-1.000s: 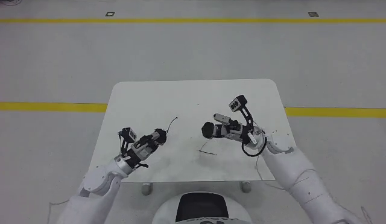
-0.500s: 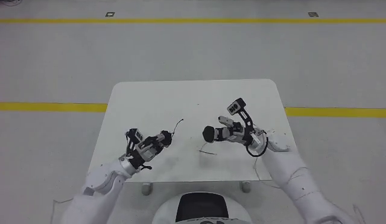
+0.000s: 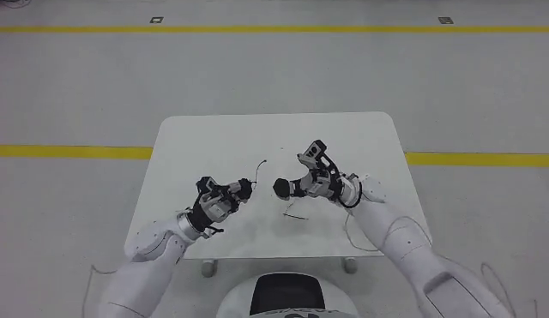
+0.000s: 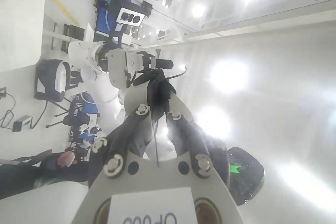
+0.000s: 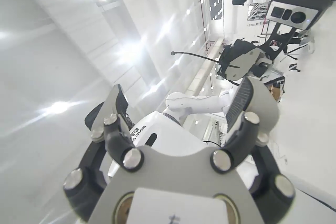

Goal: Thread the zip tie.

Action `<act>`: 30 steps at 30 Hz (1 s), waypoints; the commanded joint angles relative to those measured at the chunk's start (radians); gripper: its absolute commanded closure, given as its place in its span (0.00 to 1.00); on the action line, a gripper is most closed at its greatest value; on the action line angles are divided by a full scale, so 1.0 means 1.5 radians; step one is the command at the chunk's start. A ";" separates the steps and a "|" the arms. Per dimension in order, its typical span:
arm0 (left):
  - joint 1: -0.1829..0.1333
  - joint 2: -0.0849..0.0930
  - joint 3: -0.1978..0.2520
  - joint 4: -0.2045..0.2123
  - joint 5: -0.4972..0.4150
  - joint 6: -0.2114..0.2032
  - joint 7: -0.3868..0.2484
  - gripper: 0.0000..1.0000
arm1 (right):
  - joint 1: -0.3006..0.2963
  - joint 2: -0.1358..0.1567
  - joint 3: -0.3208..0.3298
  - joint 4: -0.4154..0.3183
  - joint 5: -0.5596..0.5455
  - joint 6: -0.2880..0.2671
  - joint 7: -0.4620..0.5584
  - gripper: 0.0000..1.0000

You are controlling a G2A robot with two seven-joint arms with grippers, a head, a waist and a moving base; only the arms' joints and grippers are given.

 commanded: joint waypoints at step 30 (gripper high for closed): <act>-0.049 -0.041 0.108 0.070 -0.175 -0.150 -0.013 1.00 | -0.018 -0.031 -0.022 -0.020 0.053 0.030 -0.035 0.00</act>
